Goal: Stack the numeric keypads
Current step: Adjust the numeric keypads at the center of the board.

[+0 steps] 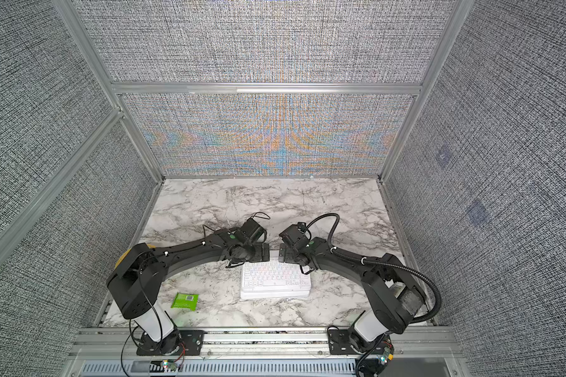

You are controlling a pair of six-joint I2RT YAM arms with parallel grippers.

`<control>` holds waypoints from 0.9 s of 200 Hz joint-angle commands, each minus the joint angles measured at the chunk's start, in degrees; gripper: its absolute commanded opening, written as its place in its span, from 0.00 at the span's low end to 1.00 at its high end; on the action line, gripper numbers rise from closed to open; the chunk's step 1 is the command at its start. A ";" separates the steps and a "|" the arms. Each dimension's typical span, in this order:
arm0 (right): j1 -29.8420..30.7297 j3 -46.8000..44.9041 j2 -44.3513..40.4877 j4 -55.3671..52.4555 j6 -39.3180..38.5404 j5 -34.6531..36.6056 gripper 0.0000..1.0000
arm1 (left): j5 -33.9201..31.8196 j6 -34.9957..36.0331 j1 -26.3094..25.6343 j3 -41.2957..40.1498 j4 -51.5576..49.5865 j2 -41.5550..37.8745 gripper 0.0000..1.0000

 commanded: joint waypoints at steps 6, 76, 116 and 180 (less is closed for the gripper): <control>0.19 0.55 0.41 3.42 0.33 -2.87 0.99 | -0.75 1.05 -0.13 0.14 0.92 -0.96 0.99; 0.10 0.62 -0.88 0.58 0.65 0.53 0.99 | 2.63 2.53 0.38 1.20 2.57 2.07 0.99; 0.05 1.01 0.09 0.06 0.92 0.34 0.99 | 0.97 2.64 0.37 1.20 1.27 2.04 0.99; -0.84 0.27 -1.35 -1.78 0.66 3.36 0.99 | -1.75 3.13 0.37 2.10 -1.15 3.45 0.99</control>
